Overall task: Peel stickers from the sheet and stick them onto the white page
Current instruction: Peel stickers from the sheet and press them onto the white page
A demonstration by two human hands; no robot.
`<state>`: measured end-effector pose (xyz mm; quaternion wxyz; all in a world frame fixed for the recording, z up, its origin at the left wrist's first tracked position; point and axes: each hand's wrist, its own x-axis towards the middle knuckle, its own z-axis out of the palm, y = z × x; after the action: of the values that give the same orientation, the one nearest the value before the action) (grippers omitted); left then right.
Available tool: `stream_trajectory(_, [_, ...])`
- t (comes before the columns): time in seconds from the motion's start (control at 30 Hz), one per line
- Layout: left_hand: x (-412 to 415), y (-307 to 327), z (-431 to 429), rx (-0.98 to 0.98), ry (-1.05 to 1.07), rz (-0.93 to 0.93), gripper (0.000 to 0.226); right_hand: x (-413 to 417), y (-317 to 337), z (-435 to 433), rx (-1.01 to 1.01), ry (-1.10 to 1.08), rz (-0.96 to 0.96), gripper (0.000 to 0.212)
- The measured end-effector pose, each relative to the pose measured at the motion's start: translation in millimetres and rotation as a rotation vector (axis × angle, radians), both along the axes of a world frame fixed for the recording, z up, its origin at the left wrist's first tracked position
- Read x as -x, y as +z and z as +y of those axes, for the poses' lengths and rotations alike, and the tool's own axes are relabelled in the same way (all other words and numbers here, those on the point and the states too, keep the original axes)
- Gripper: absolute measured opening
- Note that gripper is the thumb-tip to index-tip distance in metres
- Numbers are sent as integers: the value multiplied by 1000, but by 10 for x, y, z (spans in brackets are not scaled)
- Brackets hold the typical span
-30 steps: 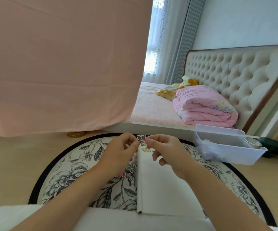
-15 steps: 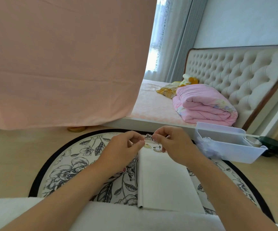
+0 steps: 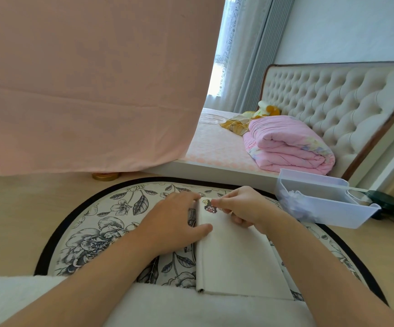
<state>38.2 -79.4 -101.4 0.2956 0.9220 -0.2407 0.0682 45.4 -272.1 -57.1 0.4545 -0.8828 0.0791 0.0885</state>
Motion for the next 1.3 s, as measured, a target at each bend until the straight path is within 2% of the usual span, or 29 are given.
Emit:
stream_trajectory(0.57, [-57, -95, -17, -20, -28, -74, 68, -113, -125, 78, 183, -55, -39, 22])
stream_trajectory(0.67, [-47, -83, -20, -5, -66, -129, 60, -121, -137, 77, 193, -62, -51, 21])
stream_trajectory(0.77, [-40, -57, -23, -34, -135, -193, 40, -113, -134, 79, 219, -52, -66, 20])
stream_trajectory(0.97, [-28, -15, -27, -187, -155, -280, 36, 8, -180, 71, 436, -16, -237, 17])
stream_trajectory(1.07, [-8, 7, -34, -194, -155, -244, 36, 114, -187, 6, 573, 18, -322, 34])
stream_trajectory(1.2, [16, 15, -40, -189, -153, -222, 35, 309, -202, -45, 782, 269, -460, 40])
stream_trajectory(1.3, [27, 6, -45, -186, -146, -224, 34, 393, -270, -43, 891, 383, -475, 44])
